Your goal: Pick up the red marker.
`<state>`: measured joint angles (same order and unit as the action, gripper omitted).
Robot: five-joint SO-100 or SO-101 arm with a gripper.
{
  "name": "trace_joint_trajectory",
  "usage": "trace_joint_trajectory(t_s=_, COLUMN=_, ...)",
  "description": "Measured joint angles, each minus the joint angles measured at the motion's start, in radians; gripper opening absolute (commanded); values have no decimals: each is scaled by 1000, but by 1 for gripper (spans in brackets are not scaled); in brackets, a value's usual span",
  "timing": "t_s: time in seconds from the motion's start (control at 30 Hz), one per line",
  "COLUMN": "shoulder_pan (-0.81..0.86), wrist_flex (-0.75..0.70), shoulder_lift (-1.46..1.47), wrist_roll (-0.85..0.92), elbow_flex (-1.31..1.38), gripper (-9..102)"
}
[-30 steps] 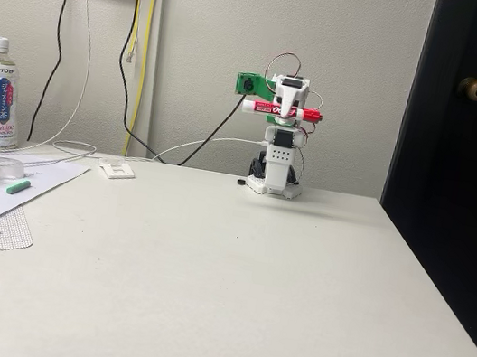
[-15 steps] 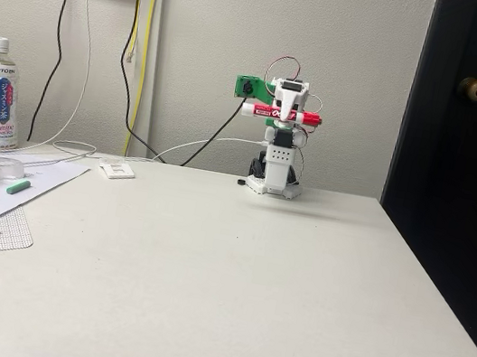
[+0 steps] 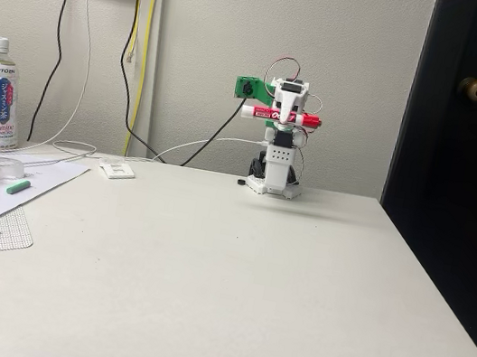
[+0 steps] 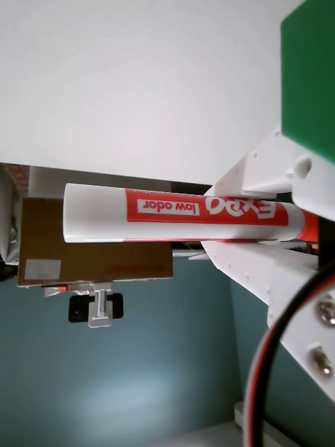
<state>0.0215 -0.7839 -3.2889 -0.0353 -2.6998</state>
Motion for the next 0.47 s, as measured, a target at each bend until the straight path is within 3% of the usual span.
trace_joint_trajectory(t_s=0.47, shoulder_pan=-6, wrist_flex=0, shoulder_lift=0, wrist_roll=0, elbow_flex=-6, gripper=0)
